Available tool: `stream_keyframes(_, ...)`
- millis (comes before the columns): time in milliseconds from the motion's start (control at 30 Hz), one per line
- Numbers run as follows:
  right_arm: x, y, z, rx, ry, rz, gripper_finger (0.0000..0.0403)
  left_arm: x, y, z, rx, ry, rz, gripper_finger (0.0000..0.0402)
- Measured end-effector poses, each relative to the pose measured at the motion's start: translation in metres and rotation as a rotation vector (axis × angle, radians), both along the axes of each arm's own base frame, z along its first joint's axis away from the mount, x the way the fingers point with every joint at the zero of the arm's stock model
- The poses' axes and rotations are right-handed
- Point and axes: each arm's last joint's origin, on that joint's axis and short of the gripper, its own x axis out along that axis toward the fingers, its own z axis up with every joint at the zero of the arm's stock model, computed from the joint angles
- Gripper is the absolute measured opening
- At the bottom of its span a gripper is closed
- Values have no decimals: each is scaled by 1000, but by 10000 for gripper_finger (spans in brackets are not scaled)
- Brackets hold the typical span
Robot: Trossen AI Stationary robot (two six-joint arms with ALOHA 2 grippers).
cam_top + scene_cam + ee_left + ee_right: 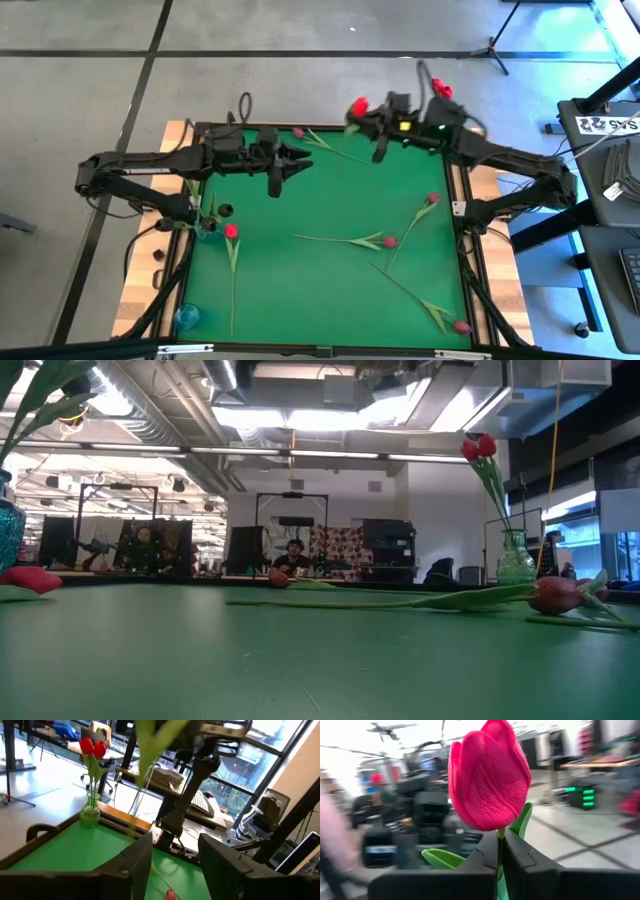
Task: Sort flowers into vase by color
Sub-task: Put the red tulip into the green vase
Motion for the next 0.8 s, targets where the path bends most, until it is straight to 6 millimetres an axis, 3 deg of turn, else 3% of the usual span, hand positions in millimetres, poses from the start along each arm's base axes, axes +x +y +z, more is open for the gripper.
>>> stream_keyframes(267,-57,-4,25,-124,23,-403,5,-28,-2,18,42,-38,89,152)
stream_keyframes(467,-94,0,42,-251,62,-758,3,-33,-2,22,45,-55,109,151)
stream_keyframes(800,-128,6,67,-357,34,-1123,2,-33,-1,30,55,-137,157,151)
